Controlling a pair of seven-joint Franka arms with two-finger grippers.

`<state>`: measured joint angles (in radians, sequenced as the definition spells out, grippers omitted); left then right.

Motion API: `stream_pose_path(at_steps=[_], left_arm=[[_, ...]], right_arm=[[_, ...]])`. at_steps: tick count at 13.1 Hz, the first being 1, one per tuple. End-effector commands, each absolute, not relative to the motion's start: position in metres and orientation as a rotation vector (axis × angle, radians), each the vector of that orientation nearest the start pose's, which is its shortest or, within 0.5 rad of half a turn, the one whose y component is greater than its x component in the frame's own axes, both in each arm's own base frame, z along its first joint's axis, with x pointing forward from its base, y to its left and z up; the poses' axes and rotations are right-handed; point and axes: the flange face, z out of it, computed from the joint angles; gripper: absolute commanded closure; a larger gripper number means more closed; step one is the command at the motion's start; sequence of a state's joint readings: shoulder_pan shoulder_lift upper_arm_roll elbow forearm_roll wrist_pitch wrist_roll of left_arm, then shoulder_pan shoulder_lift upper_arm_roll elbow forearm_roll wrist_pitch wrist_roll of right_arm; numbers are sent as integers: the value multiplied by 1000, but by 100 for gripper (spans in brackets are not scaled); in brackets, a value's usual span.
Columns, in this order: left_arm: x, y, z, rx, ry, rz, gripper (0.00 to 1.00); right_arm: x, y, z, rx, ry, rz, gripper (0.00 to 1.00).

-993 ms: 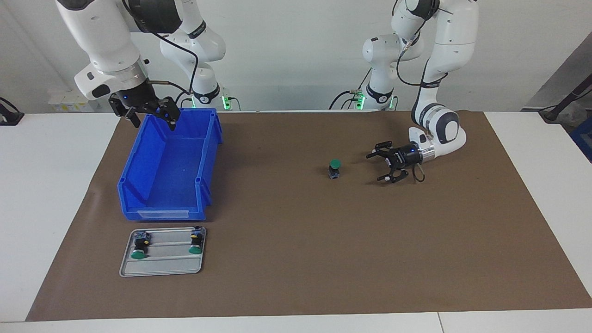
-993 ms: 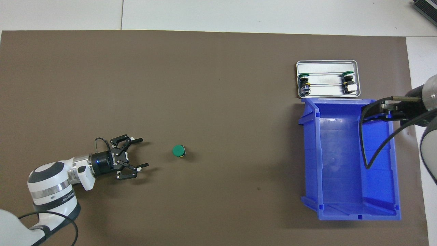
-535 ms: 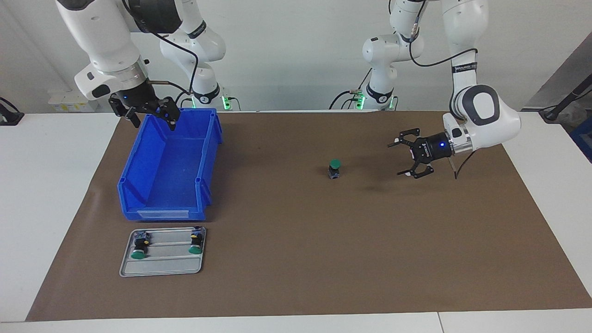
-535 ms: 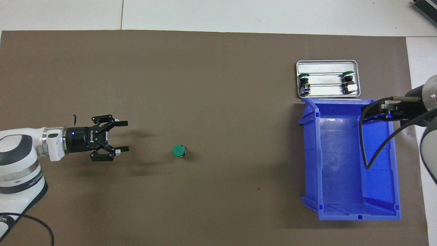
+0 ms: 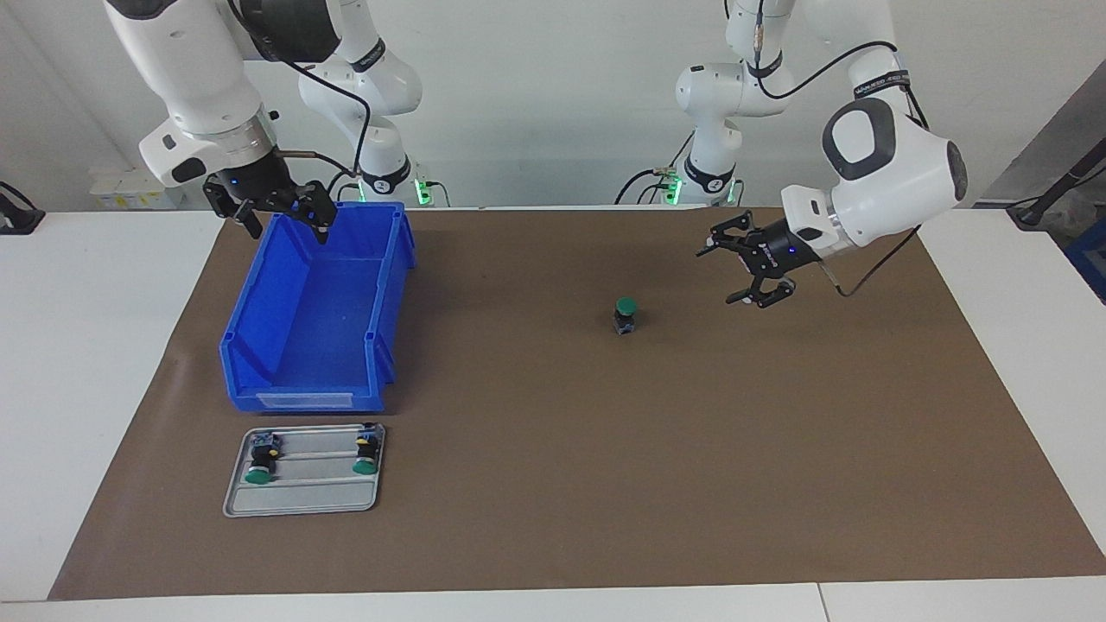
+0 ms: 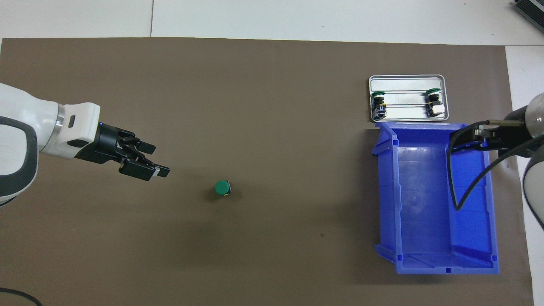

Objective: Place and press button with both arms
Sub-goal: 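Bring the closed left gripper above the green button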

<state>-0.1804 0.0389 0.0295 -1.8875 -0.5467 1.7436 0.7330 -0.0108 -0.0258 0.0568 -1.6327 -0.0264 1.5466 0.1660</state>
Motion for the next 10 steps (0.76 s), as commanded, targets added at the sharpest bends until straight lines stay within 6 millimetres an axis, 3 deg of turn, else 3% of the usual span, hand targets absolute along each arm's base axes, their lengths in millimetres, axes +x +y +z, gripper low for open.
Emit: stream_pose_path(at_steps=[1, 5, 10], left_arm=[[541, -168, 495, 2623, -827, -72, 1], [522, -221, 492, 2905, -547, -127, 1], [515, -213, 486, 2947, -418, -177, 0]], right_arm=[[536, 22, 609, -3159, 162, 72, 0], [536, 22, 608, -3160, 162, 75, 0], [536, 22, 608, -3160, 162, 75, 0]])
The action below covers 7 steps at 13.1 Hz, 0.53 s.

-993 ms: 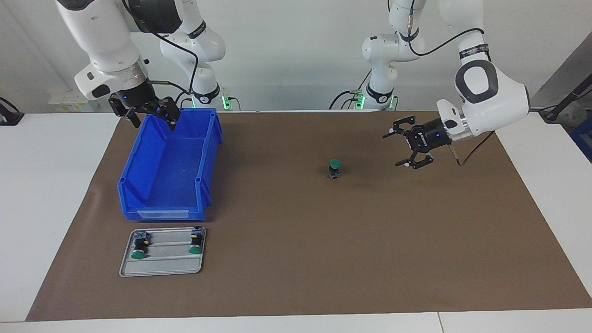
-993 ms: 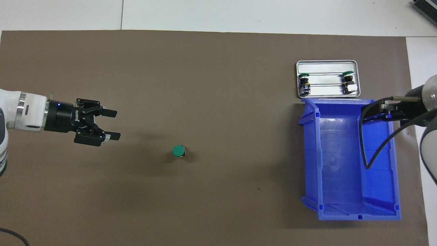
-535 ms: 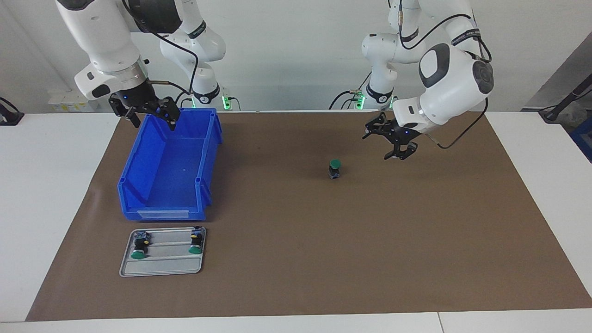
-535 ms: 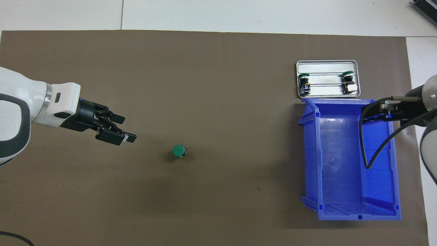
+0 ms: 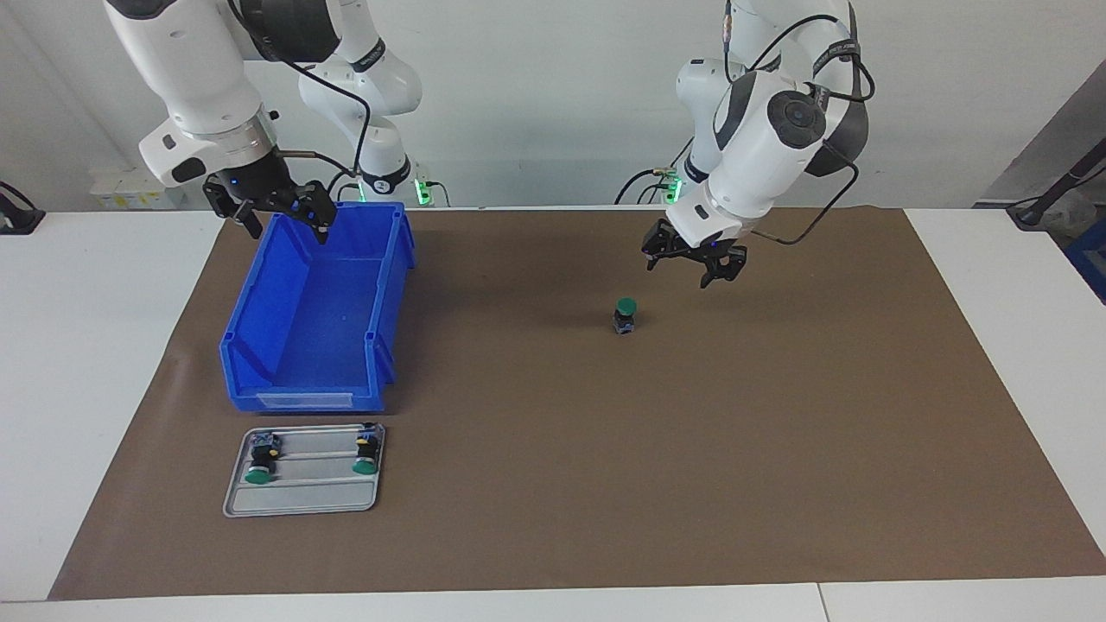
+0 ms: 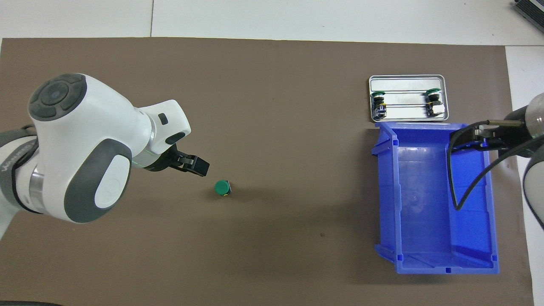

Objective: Place and press button with both arms
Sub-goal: 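Bring the closed left gripper above the green button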

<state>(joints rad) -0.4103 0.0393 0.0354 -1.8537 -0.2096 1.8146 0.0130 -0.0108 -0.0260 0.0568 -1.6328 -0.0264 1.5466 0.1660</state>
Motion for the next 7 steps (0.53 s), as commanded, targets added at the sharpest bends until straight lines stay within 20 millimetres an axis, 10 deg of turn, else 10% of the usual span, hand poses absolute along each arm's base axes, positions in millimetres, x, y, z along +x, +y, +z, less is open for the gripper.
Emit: stream_pose_path(at_steps=[1, 6, 7], left_arm=[[509, -214, 481, -3266, 401, 210, 3], [486, -256, 466, -3292, 9, 137, 97], [480, -265, 460, -3299, 23, 107, 100]], right_arm=[[536, 22, 608, -3160, 162, 75, 0], [536, 22, 608, -3160, 162, 75, 0], [536, 22, 608, -3160, 162, 75, 0]])
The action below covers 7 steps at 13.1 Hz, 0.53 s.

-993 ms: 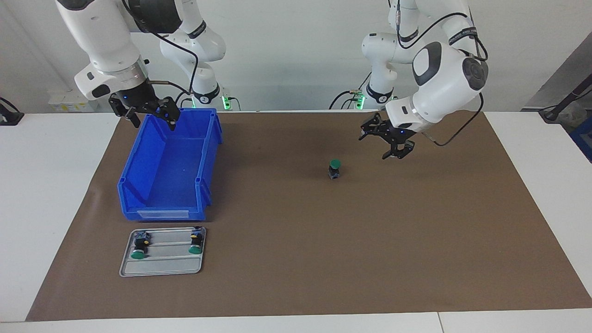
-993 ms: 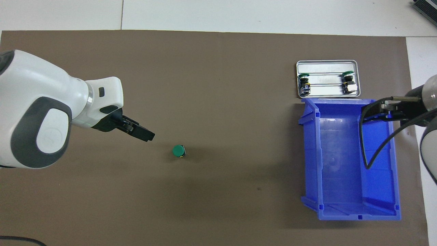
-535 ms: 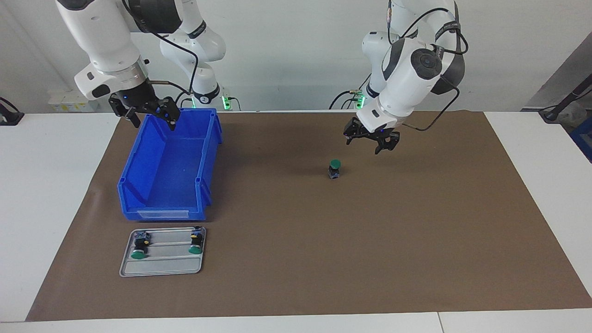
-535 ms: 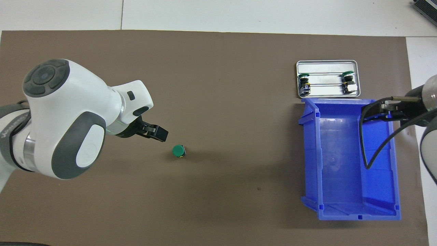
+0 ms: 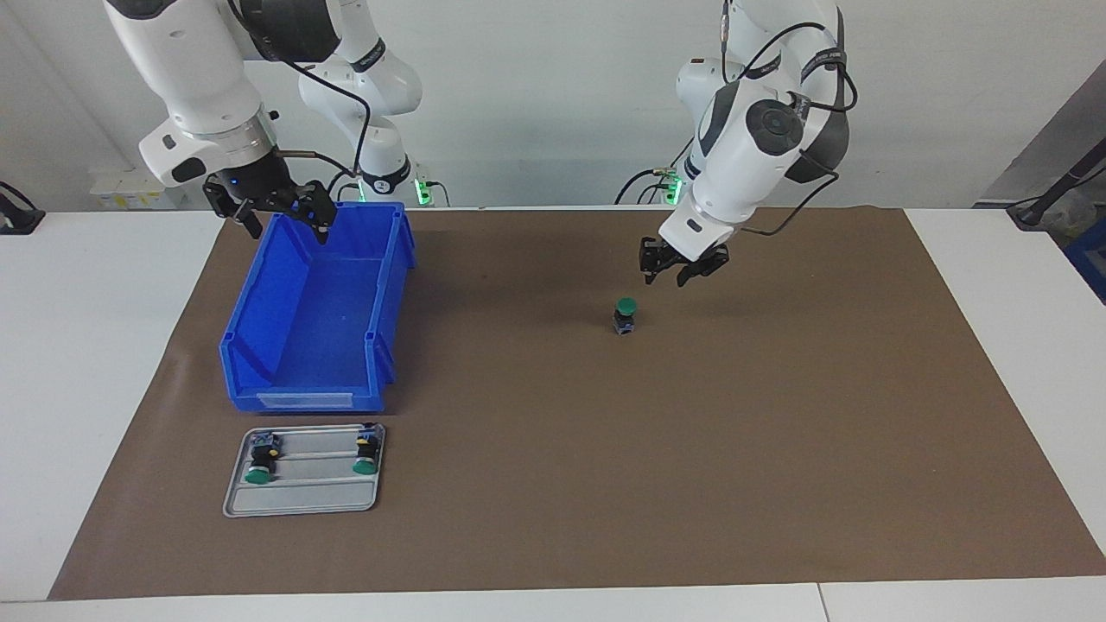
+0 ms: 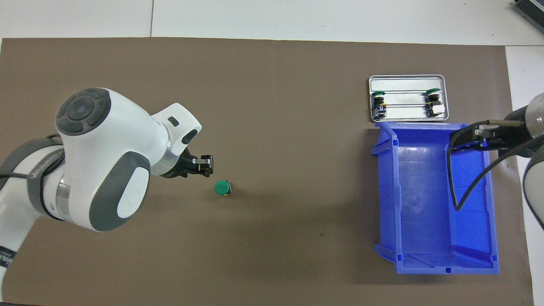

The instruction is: Place and press button with both arms

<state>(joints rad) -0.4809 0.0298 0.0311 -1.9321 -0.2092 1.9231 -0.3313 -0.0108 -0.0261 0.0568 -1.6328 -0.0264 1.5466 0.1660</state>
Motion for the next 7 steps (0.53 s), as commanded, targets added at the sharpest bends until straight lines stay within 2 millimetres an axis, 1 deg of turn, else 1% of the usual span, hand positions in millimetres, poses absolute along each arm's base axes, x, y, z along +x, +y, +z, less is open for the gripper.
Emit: stream_pose_path(at_steps=[1, 3, 4, 5, 7], left_arm=[[475, -268, 451, -3299, 33, 102, 100], [466, -274, 440, -3290, 53, 118, 100], [465, -274, 436, -3286, 52, 127, 100], [465, -274, 435, -3290, 51, 111, 100], [464, -274, 426, -3299, 35, 71, 100]], right_arm=[[536, 22, 608, -3160, 162, 75, 0], [536, 22, 608, -3160, 162, 75, 0], [536, 22, 609, -3159, 162, 72, 0], [536, 22, 609, -3159, 162, 72, 0], [536, 22, 608, -3160, 162, 75, 0]])
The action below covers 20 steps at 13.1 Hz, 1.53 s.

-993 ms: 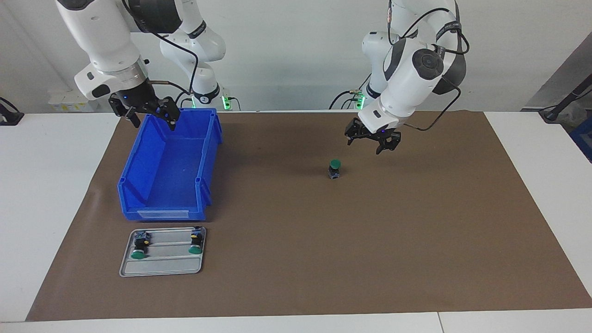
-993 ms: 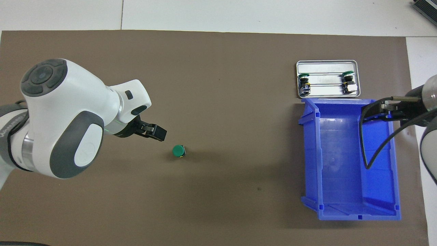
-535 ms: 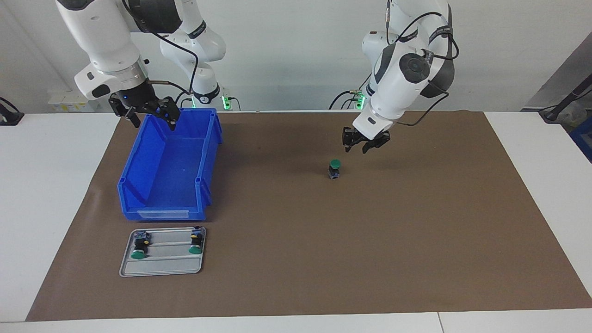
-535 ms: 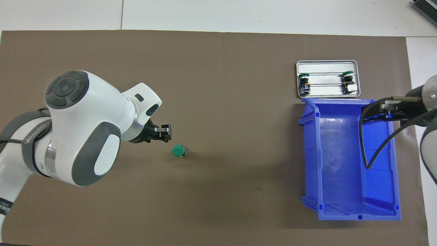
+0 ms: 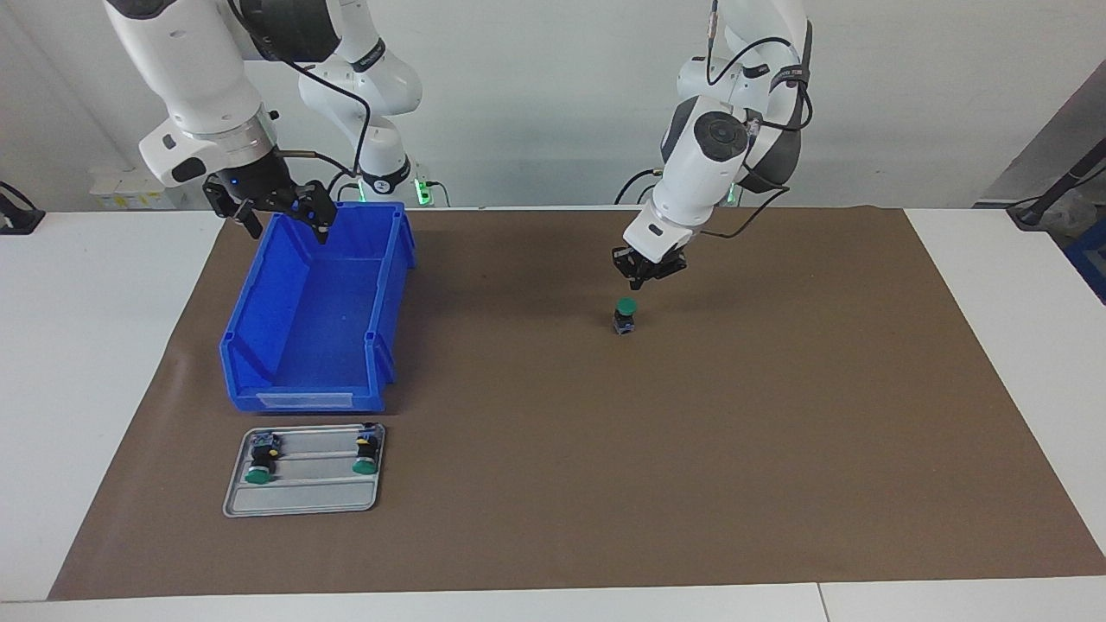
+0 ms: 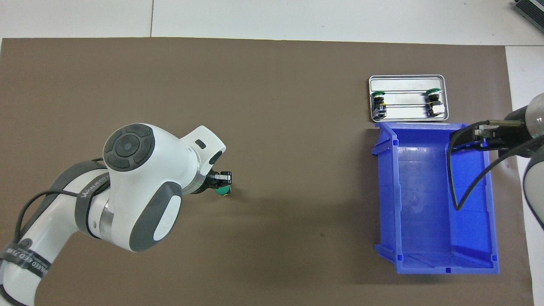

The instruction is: Place and press button with both arms

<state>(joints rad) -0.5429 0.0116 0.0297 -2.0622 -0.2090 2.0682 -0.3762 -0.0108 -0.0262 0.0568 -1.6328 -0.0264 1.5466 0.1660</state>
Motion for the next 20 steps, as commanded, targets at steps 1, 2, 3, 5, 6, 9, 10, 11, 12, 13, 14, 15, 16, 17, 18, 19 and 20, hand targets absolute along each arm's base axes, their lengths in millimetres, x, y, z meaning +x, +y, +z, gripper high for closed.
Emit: stream_pose_path(at_steps=[1, 2, 3, 5, 6, 9, 10, 11, 12, 13, 14, 15, 16, 17, 18, 19, 20], left_arm=[[464, -273, 420, -3306, 30, 42, 100], [463, -273, 415, -3313, 27, 6, 100], [464, -273, 412, -3317, 25, -14, 100], [462, -272, 406, -3316, 28, -21, 100], [461, -271, 402, -3313, 34, -15, 100], [454, -277, 397, -3311, 58, -12, 100], [452, -277, 393, -3312, 60, -19, 100], [451, -277, 391, -3313, 60, -29, 100], [449, -278, 388, -3313, 63, -32, 100], [446, -284, 384, -3310, 79, -24, 100], [446, -284, 381, -3308, 77, -22, 100], [445, -283, 377, -3305, 79, -16, 100], [445, -283, 377, -3306, 74, -15, 100], [443, -283, 375, -3303, 78, -9, 100], [443, -281, 374, -3302, 70, -5, 100], [442, -282, 373, -3302, 72, -5, 100], [442, -282, 371, -3301, 78, -8, 100]], right_arm=[[536, 22, 608, -3160, 162, 75, 0], [536, 22, 608, -3160, 162, 75, 0], [536, 22, 609, -3159, 162, 72, 0], [536, 22, 608, -3160, 162, 75, 0], [536, 22, 609, -3159, 162, 72, 0], [536, 22, 608, -3160, 162, 75, 0], [535, 21, 608, -3160, 155, 82, 0], [536, 17, 608, -3159, 172, 80, 0], [537, 13, 608, -3157, 191, 70, 0], [537, 13, 608, -3157, 189, 65, 0], [536, 16, 609, -3158, 175, 68, 0], [536, 18, 609, -3159, 167, 75, 0], [535, 18, 607, -3159, 167, 87, 0], [535, 18, 607, -3159, 165, 89, 0], [535, 19, 608, -3159, 165, 80, 0], [536, 21, 609, -3159, 162, 75, 0], [536, 23, 609, -3161, 162, 67, 0]])
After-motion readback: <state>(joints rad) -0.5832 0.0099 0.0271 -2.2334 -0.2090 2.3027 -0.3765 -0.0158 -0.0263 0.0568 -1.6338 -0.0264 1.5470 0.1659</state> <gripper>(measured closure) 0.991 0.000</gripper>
